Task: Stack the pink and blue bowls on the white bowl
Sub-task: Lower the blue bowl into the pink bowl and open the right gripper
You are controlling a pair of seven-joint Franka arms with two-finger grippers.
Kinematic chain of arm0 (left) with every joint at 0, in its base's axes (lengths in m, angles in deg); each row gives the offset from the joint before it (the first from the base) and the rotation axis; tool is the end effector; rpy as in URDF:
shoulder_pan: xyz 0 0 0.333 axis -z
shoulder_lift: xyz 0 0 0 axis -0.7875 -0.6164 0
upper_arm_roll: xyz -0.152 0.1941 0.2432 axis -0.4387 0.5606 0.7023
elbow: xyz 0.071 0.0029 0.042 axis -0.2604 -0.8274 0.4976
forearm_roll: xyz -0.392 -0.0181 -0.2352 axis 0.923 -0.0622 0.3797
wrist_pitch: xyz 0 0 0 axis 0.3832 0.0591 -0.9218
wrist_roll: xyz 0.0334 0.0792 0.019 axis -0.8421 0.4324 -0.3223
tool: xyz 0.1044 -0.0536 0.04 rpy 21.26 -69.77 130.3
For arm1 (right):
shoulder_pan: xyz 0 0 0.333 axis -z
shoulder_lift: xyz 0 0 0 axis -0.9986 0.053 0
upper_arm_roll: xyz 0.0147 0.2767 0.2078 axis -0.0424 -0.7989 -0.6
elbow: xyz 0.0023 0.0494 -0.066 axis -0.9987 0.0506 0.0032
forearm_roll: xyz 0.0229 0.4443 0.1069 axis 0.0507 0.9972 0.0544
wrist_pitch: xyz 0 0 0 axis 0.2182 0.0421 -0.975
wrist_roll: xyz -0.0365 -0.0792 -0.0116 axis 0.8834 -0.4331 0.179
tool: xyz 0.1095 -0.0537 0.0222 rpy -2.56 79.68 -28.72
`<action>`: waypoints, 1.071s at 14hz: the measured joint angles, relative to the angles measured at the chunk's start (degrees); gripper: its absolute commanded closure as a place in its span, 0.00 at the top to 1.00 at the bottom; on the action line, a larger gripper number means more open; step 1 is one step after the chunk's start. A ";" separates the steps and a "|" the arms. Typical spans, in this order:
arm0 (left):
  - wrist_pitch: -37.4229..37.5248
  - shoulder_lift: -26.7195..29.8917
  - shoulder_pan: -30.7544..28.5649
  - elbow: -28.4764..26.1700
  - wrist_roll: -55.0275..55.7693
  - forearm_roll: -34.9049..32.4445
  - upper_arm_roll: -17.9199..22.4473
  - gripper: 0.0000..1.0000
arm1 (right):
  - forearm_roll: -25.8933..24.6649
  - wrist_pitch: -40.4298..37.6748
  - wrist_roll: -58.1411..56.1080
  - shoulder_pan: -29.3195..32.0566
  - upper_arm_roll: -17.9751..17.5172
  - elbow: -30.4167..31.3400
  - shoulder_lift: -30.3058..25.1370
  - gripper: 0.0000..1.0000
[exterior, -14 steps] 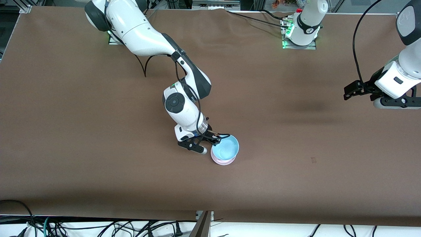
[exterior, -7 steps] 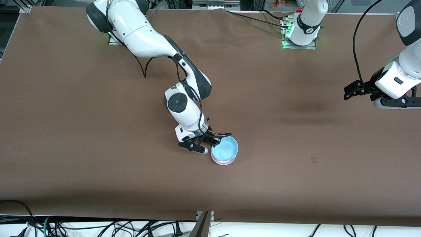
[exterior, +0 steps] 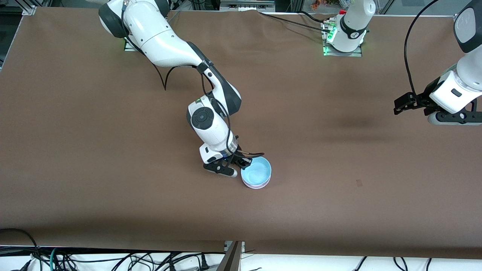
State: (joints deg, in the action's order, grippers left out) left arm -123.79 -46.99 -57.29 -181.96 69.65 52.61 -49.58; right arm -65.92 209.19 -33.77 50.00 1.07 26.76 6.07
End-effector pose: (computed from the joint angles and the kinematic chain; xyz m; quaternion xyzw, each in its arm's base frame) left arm 0.6330 0.0017 0.5251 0.9999 0.0047 -0.0160 0.0012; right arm 0.7224 0.5352 0.2055 -0.9664 0.1615 -0.0917 0.1775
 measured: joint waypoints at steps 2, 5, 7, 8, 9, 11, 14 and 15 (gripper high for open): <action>0.00 -0.11 0.00 0.00 0.00 0.00 0.00 1.00 | 0.00 0.01 -0.07 0.03 0.01 -0.01 0.00 0.00; 0.00 -0.20 0.00 0.00 0.00 0.00 0.00 1.00 | -0.01 0.29 -0.10 0.00 0.01 -0.02 0.00 0.00; 0.00 -0.22 0.00 0.00 0.00 0.00 0.00 1.00 | -0.01 0.53 -0.11 -0.04 0.01 -0.02 0.06 0.01; 0.00 -0.22 -0.01 0.00 0.00 0.00 0.00 1.00 | -0.01 0.74 -0.11 -0.04 0.01 -0.02 0.11 0.03; 0.00 -0.22 -0.02 0.00 0.00 0.00 0.00 1.00 | -0.01 0.92 -0.12 -0.04 0.01 -0.02 0.17 0.04; 0.00 -0.22 -0.04 0.00 0.00 0.00 0.00 1.00 | -0.01 1.06 -0.13 -0.04 0.01 -0.02 0.28 0.13; 0.00 -0.23 -0.05 0.00 0.00 0.00 0.00 1.00 | -0.04 1.17 -0.14 -0.14 0.01 -0.02 0.36 0.38; 0.00 -0.23 -0.07 0.00 0.00 0.00 0.00 1.00 | -0.16 1.25 -0.16 -0.16 0.01 -0.02 0.36 0.43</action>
State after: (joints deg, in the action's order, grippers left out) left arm -123.79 -47.22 -57.36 -181.96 69.65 52.61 -49.58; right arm -66.08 210.44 -33.93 49.84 1.07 26.73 6.43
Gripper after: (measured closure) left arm 0.000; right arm 0.736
